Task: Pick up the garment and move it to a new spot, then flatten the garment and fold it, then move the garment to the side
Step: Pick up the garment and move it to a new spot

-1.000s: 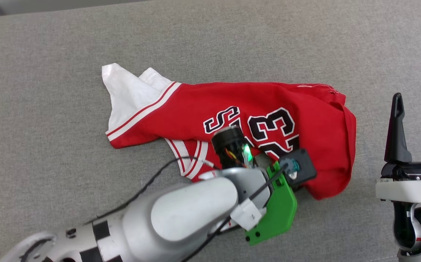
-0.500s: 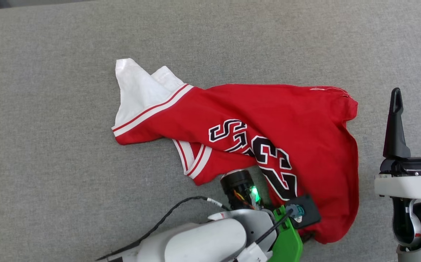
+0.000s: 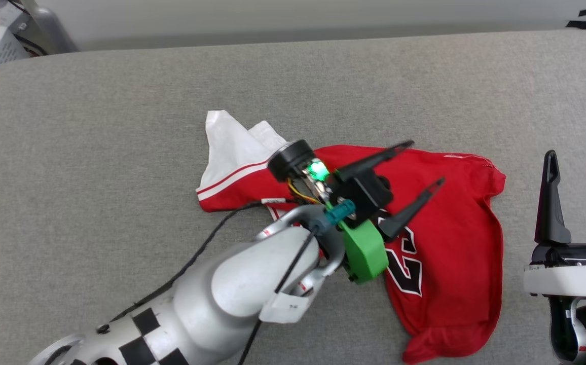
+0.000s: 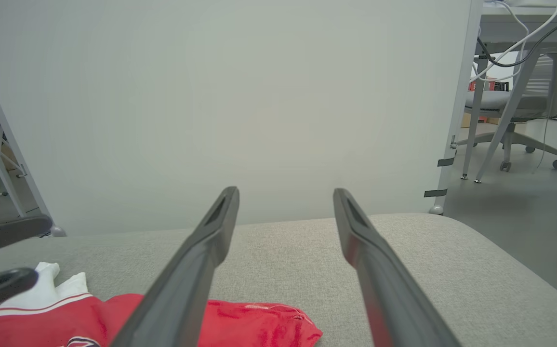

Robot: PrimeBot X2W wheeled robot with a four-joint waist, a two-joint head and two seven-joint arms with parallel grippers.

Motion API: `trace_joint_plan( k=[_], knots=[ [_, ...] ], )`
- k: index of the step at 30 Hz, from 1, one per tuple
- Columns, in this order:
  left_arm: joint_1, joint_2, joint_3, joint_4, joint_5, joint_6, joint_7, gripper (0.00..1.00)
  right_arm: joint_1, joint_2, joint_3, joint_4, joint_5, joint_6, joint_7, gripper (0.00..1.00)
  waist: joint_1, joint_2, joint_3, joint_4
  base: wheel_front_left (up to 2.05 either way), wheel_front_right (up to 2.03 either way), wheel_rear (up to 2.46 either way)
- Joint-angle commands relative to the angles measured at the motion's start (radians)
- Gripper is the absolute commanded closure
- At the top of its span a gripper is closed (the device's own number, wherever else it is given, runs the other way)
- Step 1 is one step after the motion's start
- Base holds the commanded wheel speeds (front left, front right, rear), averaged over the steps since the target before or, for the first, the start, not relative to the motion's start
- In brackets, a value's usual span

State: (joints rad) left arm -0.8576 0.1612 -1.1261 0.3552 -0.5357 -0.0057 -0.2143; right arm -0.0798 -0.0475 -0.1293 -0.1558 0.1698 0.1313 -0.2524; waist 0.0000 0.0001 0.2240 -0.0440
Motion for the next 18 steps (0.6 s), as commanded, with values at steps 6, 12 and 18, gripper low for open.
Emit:
trace_joint_plan(
  k=[6,12,18],
  knots=[
    [0.092,0.101,0.145,-0.059,0.007,0.139,-0.045,0.00,0.026,-0.003,-0.003,0.001,-0.006,-0.001,-0.009,0.00,0.0000,-0.0001,-0.057,0.061,0.00,0.00,0.00],
    [0.249,0.189,0.366,-0.204,0.053,0.265,-0.047,0.00,0.037,-0.003,0.002,-0.005,-0.013,-0.001,-0.009,0.00,0.0000,-0.0001,-0.069,0.081,0.00,0.00,0.00],
    [0.452,0.214,0.568,-0.303,0.118,0.308,-0.047,0.00,0.045,-0.003,0.013,-0.003,-0.026,-0.001,-0.009,0.00,0.0000,-0.0001,-0.080,0.099,0.00,0.00,0.00]
  ],
)
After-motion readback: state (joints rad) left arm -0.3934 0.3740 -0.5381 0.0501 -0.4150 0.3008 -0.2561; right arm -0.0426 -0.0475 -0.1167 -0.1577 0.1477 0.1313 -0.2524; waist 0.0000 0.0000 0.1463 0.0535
